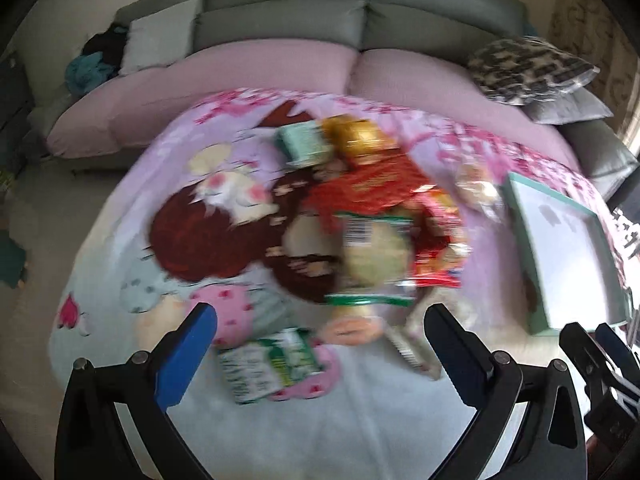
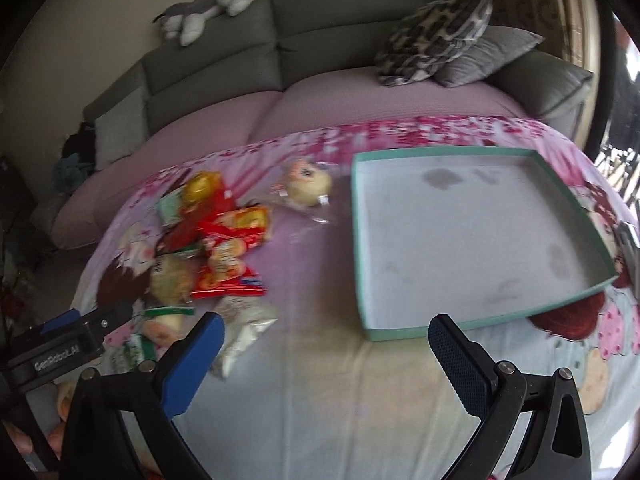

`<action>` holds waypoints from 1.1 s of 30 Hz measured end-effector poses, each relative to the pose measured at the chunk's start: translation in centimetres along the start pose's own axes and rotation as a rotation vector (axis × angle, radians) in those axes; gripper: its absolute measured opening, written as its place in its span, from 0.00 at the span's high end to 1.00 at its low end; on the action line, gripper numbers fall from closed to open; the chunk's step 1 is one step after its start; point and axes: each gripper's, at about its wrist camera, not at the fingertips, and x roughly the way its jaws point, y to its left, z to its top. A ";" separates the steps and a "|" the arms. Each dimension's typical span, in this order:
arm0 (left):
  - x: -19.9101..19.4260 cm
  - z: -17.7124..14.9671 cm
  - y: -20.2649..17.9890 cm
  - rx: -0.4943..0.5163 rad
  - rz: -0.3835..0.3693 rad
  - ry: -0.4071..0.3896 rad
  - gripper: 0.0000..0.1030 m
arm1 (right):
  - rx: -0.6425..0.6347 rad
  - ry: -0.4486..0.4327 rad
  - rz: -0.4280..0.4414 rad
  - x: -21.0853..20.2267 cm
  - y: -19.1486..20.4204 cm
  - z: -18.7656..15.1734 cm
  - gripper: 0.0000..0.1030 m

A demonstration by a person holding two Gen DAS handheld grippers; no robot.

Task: Organize snacks
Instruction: 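Grasp the green biscuit box with left tool while right tool grasps white pastry packet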

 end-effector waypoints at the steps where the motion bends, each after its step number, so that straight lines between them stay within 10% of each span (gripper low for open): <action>1: 0.3 0.0 1.0 -0.016 0.022 0.017 0.00 | -0.005 0.011 0.015 0.3 0.6 0.0 0.00; 20: 7.7 -2.0 5.3 -0.197 -0.104 0.320 0.00 | -0.021 0.278 -0.039 10.3 5.6 -0.2 0.00; 33: 9.8 -2.2 4.5 -0.216 -0.075 0.363 0.08 | -0.109 0.300 -0.127 13.4 8.0 -0.3 0.00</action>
